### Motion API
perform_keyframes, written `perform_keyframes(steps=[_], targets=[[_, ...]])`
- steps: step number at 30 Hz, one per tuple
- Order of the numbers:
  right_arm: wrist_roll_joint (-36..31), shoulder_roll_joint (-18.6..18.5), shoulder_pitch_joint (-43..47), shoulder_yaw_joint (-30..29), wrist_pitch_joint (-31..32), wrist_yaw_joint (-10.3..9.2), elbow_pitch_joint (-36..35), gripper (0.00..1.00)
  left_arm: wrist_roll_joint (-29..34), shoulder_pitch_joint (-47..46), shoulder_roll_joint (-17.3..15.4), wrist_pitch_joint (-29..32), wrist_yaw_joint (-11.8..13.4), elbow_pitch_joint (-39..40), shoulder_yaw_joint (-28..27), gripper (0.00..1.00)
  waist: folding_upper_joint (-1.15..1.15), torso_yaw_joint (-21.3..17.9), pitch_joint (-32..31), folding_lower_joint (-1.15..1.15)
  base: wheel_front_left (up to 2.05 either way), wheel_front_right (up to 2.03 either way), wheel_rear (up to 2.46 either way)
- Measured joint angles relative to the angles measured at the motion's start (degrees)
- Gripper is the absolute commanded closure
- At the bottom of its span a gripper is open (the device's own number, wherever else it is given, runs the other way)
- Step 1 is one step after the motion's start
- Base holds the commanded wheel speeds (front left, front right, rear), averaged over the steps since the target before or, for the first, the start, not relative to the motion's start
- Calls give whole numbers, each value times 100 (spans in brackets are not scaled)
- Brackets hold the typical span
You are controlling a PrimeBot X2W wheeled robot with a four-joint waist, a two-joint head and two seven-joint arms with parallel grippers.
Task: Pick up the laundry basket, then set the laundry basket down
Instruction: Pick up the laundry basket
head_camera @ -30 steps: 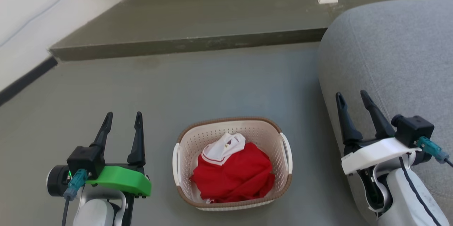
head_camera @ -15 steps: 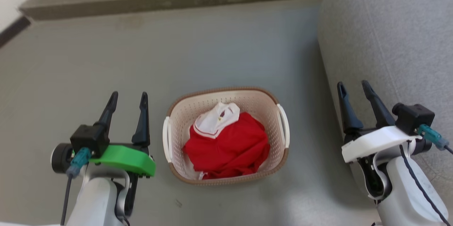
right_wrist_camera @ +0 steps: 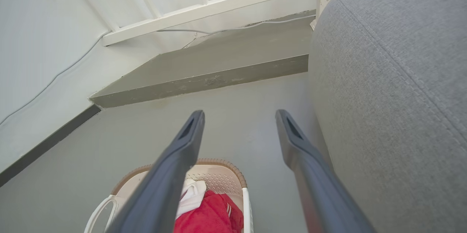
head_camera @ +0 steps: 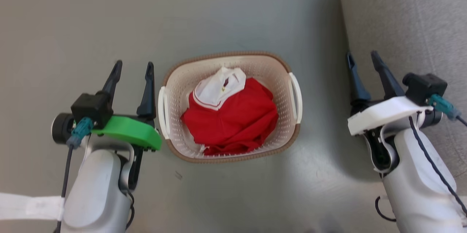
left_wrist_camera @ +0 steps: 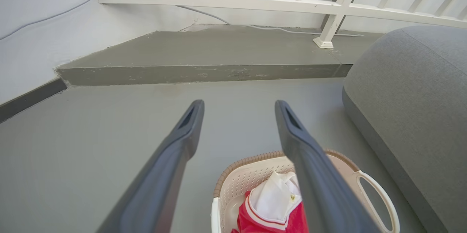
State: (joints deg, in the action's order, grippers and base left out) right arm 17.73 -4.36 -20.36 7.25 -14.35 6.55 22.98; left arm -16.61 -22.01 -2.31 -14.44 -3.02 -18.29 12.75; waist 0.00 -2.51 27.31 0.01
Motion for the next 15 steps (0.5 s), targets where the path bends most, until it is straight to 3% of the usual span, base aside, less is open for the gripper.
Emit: perform_keyframes(steps=[15], targets=[[201, 38, -988, 165, -7, 49, 1226, 0, 65, -988, 48, -3, -104, -1092, 36, 0, 0, 46, 1124, 0, 0, 0, 0]])
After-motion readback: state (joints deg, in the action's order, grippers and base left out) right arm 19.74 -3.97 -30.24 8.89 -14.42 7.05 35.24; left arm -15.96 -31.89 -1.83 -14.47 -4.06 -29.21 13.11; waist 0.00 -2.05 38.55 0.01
